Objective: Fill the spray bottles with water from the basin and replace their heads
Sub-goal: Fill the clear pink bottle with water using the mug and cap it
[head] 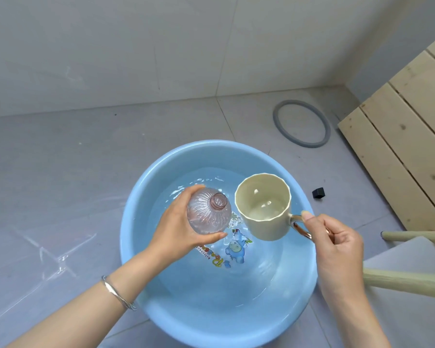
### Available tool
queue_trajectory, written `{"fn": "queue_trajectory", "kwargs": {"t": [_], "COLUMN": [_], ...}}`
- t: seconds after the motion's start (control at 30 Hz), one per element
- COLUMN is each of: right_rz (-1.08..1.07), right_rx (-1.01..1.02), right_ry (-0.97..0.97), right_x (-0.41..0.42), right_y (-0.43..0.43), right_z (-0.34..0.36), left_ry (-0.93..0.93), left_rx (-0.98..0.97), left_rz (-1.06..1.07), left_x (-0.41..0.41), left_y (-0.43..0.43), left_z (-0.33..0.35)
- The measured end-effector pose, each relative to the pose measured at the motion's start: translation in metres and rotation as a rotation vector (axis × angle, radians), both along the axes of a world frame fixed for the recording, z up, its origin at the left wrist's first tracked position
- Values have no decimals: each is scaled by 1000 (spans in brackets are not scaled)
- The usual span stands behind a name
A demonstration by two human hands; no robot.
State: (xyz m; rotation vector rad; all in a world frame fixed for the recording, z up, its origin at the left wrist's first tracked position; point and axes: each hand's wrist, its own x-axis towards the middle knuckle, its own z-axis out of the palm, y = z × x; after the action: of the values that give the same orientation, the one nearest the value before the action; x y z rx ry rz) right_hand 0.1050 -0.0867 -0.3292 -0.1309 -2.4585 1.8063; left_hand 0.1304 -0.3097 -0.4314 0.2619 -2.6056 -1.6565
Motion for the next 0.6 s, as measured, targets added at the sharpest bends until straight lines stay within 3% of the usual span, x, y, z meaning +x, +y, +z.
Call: {"fn": "queue_trajectory", "kwargs": {"t": [0.6], "right_rz": [151], "right_rx": [359], "right_ry": [114], "right_x": [-2], "right_y": [-14], "right_z": [17], "left_ry": [-14], "left_rx": [12], "left_rz": [8], "left_x": [0], "left_y": [0], "left_z": [-2]}}
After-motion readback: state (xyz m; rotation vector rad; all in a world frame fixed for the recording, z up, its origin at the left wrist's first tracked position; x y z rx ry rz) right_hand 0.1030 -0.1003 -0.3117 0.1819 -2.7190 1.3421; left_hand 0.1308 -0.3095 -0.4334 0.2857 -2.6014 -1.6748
